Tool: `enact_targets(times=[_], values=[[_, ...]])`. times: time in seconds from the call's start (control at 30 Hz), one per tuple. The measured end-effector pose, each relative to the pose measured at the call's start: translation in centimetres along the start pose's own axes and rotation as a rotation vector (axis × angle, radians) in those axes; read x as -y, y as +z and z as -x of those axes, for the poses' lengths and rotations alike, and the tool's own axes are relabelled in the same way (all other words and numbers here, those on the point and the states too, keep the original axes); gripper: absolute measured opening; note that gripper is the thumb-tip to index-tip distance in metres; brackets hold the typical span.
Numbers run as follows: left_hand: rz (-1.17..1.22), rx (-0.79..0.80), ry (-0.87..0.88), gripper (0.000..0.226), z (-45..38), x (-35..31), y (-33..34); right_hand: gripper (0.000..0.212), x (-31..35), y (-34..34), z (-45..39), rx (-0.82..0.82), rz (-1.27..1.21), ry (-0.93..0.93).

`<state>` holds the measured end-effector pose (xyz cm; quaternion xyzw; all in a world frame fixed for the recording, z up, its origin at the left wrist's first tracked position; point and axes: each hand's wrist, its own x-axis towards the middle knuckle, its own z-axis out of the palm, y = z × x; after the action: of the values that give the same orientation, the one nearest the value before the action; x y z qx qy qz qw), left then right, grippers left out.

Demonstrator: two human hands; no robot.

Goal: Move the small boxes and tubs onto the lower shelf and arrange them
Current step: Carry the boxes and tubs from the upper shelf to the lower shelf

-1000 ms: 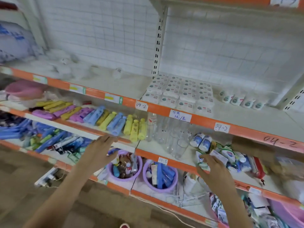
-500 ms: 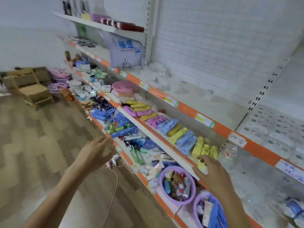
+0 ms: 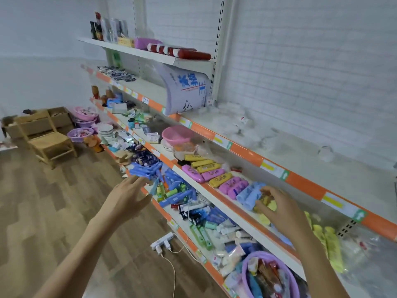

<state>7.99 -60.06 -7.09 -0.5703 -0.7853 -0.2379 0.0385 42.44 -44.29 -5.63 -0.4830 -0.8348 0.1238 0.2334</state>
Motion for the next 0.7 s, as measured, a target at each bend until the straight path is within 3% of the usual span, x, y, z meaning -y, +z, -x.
enact_targets(times=[0.27,0.7], values=[[0.074,0.038,0.086,0.039,-10.5,0.6,4.2,0.034,-1.0,1.7,-8.2,-0.004,0.066,0.043],[0.131,0.02,0.33,0.035,-35.5,-3.2,8.4,0.029,-5.6,0.8,-29.0,-0.207,0.025,0.006]])
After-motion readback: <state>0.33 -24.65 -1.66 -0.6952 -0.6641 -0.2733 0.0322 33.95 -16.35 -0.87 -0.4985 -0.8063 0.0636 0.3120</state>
